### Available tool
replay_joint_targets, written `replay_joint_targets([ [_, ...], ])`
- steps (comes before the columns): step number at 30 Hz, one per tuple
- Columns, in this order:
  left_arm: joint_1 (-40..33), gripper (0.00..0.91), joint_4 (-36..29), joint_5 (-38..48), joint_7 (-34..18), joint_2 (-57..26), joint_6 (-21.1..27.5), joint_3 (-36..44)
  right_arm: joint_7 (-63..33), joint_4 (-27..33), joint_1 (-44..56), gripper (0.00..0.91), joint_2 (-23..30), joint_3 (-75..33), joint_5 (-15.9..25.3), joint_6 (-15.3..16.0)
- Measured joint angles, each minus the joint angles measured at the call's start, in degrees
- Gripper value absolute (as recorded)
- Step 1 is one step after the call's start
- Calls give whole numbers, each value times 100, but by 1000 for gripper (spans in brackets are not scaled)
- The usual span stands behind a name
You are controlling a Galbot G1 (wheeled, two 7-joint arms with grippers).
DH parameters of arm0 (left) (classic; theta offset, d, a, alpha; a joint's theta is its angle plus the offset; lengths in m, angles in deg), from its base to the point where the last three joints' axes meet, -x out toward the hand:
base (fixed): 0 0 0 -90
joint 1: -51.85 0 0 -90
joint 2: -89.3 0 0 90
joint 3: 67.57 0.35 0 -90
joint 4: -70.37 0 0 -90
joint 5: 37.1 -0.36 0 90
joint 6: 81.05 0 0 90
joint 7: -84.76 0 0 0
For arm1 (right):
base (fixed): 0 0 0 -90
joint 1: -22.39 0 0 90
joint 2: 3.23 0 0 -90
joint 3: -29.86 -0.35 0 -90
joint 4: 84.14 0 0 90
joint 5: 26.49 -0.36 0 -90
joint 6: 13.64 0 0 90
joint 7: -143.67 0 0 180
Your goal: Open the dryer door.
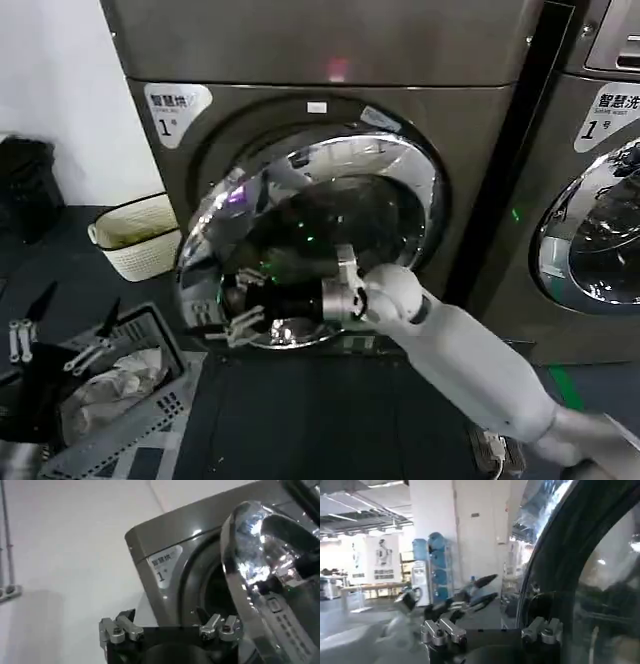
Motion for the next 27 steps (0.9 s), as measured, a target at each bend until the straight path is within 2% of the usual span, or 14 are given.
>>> replay_joint_targets([
  [15,-530,907,297,-115,264,-325,-44,777,500,-819,633,907,-643,-600,129,26],
  [23,-682,907,374,-50,502,-524,-107,1078,360,-1012,1062,907,-857,-1213,139,-25],
  [27,-775,907,414,-60,567,-628,-132,1243,273,-1019,1370,907,-993,-1653,284,-138],
])
